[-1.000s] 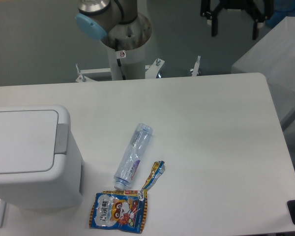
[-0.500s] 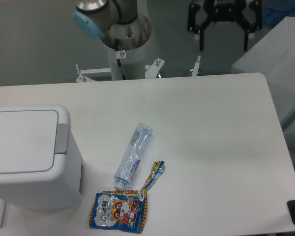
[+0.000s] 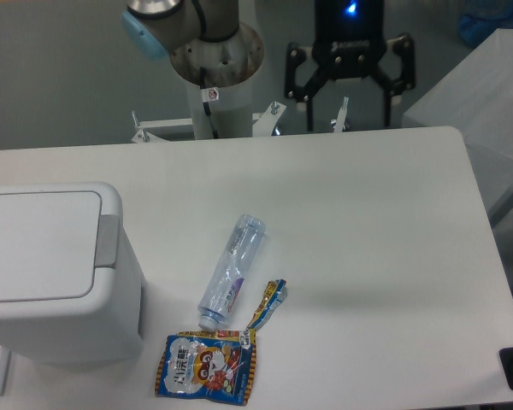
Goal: Open the trash can
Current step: 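Lower the open gripper and move it toward the white trash can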
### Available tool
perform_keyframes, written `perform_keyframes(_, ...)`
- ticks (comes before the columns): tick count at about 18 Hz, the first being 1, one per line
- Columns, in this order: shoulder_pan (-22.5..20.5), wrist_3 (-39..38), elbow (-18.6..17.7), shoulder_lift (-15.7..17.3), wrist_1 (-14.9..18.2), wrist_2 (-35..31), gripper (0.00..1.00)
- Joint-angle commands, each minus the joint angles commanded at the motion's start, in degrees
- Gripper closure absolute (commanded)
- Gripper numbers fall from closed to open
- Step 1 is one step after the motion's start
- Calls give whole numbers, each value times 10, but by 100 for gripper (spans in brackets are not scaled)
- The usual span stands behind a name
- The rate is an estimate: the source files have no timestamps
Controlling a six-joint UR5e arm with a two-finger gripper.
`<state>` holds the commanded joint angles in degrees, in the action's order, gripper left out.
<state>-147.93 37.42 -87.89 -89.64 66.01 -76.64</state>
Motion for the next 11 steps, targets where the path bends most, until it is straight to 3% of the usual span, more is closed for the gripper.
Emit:
perform_keyframes(3, 44, 71, 2, -23, 0, -51, 0)
perform_keyframes(5, 63, 69, 4, -33, -1, -64, 0)
perform_keyframes(7, 74, -3, 8, -37, -12, -60, 0)
perform_keyframes(9, 98, -133, 3, -43, -62, -62, 0)
perform_keyframes(11, 106, -203, -3, -48, -102, -62, 0)
